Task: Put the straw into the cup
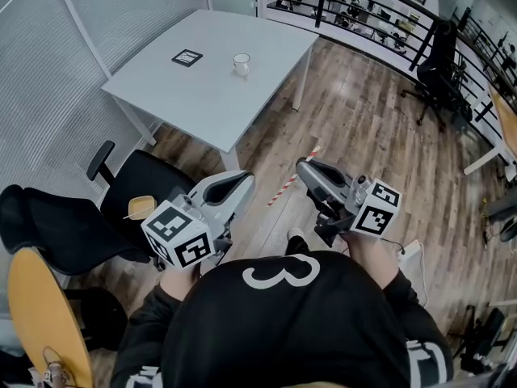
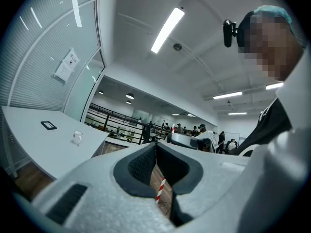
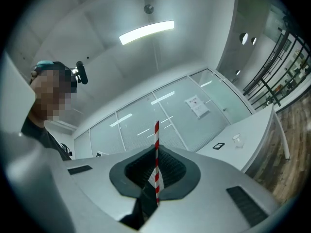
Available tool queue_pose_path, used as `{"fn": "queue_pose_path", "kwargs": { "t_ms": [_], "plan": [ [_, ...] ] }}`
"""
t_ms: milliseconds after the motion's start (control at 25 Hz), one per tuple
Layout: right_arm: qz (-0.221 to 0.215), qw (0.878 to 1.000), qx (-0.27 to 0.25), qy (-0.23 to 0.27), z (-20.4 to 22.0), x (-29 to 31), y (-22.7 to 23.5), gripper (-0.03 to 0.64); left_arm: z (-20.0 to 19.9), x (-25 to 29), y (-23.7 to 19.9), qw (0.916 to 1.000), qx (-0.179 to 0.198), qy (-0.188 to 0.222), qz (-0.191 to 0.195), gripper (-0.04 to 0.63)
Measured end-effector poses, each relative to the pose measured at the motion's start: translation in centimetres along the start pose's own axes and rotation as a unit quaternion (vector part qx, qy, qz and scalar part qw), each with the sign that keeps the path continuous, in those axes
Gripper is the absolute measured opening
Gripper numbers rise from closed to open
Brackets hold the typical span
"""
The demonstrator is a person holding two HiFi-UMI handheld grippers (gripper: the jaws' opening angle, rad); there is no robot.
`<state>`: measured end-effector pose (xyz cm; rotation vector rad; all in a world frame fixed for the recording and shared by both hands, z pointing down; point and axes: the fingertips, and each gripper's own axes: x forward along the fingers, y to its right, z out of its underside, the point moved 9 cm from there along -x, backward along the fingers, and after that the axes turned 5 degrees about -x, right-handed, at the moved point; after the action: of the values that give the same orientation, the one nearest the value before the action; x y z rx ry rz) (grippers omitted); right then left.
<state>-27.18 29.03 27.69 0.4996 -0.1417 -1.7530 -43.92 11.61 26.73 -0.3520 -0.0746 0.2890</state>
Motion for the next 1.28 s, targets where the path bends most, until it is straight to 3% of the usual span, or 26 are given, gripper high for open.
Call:
{"fn": "queue_pose_path", "kwargs": {
  "t_ms": [240,800,1280],
  "plan": [
    [-0.013,1.000,0.013,-0.001,-0.8,0.6,4.3,0.023,-0.4,3.6,-2.3,0.9998,-0.009,-0.008,-0.015,0.020],
    [-0.012,0.999,0.048,-0.004,-6.6,-2.1,21.1,0.023,-1.3,20.4,-7.9,0.9977,-0.044,-0.026,-0.046,0.020],
    [-0.021,0.999,0.042,0.012,-10.6,-4.0,29.6,0.023,-2.8,29.3,-10.0,0.9972,-0.032,-0.020,-0.064,0.020]
  ]
}}
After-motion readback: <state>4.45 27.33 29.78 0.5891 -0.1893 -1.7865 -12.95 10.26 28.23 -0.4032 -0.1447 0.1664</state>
